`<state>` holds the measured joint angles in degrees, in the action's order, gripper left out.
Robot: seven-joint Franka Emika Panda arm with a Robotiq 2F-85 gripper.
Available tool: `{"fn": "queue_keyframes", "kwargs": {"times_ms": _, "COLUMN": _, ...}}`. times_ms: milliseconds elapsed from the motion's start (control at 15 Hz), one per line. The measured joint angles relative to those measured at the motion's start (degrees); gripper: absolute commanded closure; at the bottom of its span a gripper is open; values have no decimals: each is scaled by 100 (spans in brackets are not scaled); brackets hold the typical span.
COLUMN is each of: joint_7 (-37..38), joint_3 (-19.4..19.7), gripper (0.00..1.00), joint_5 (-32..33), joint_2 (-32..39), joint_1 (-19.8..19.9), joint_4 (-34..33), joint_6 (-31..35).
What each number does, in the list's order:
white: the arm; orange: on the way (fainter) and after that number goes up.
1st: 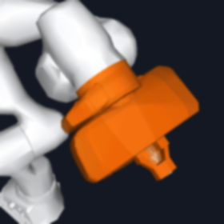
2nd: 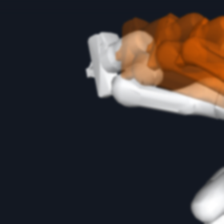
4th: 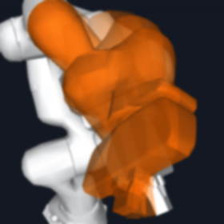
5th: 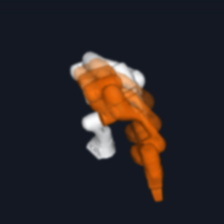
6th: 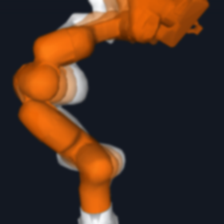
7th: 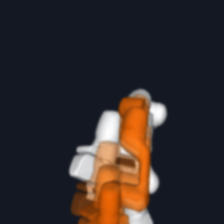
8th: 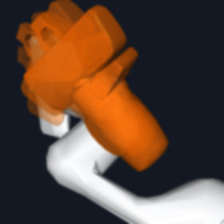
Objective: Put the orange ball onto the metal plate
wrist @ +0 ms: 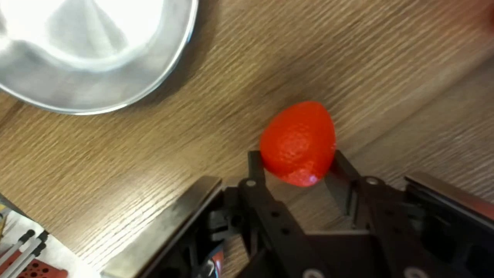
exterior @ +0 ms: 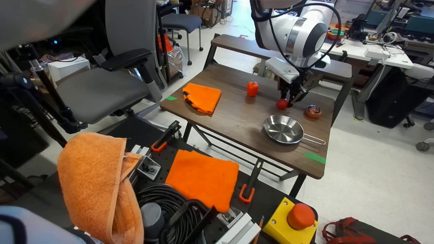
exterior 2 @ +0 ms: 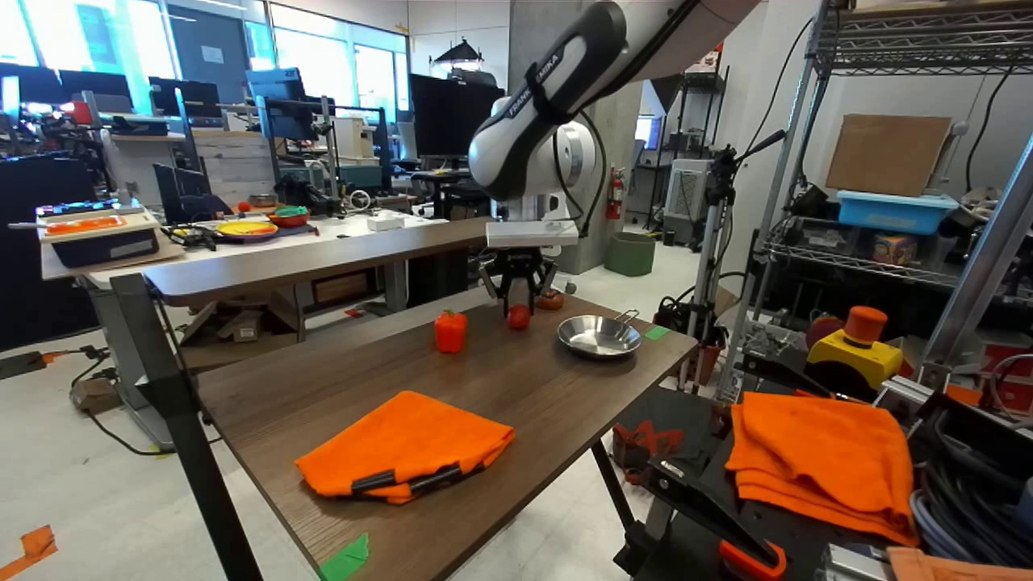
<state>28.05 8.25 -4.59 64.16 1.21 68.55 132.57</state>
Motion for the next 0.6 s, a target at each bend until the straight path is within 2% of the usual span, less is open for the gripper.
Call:
{"fn": "queue_keyframes", "kwargs": {"times_ms": 267, "joint_7": -562, "joint_3": -176, "gripper": 81, "joint_5": -152, "joint_2": -488, "joint_1": 120, "joint_4": 1012, "joint_6": 961}}
{"fn": "queue_keyframes", "kwargs": {"times_ms": 600, "joint_7": -1192, "joint_3": -424, "gripper": 81, "joint_5": -441, "joint_2": -1240, "joint_1": 299, "joint_4": 2288, "joint_6": 1684}}
